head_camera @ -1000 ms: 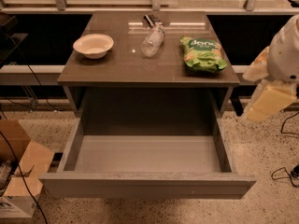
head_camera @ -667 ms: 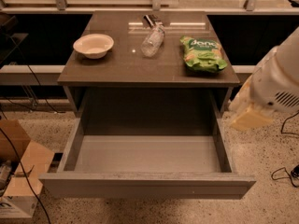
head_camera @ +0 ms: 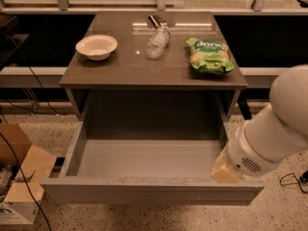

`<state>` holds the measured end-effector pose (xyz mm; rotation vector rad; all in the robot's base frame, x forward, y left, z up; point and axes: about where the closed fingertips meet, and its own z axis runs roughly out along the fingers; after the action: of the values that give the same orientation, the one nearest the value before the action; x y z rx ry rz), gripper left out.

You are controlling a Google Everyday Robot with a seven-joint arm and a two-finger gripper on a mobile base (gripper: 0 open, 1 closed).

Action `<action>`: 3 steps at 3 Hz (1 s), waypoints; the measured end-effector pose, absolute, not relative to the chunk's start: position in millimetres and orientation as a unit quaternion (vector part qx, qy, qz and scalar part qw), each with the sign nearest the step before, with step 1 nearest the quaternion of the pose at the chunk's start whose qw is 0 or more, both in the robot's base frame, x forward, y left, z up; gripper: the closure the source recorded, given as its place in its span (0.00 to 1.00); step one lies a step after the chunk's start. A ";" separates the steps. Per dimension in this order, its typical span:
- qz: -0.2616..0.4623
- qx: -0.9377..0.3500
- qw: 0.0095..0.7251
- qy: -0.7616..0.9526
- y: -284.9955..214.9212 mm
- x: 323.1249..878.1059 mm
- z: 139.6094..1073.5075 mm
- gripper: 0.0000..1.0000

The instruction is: Close top drawer

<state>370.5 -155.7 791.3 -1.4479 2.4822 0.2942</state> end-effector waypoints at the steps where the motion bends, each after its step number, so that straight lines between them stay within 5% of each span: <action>1: 0.104 -0.496 0.113 0.854 -156.9 360.7 778.6 1.00; 3: 0.131 -0.490 0.085 0.858 -144.7 349.1 725.3 1.00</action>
Offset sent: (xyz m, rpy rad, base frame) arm -0.0086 0.0081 -0.0449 -0.0266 0.0676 -0.0040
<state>349.1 -144.7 725.3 -1.4602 2.5570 0.3913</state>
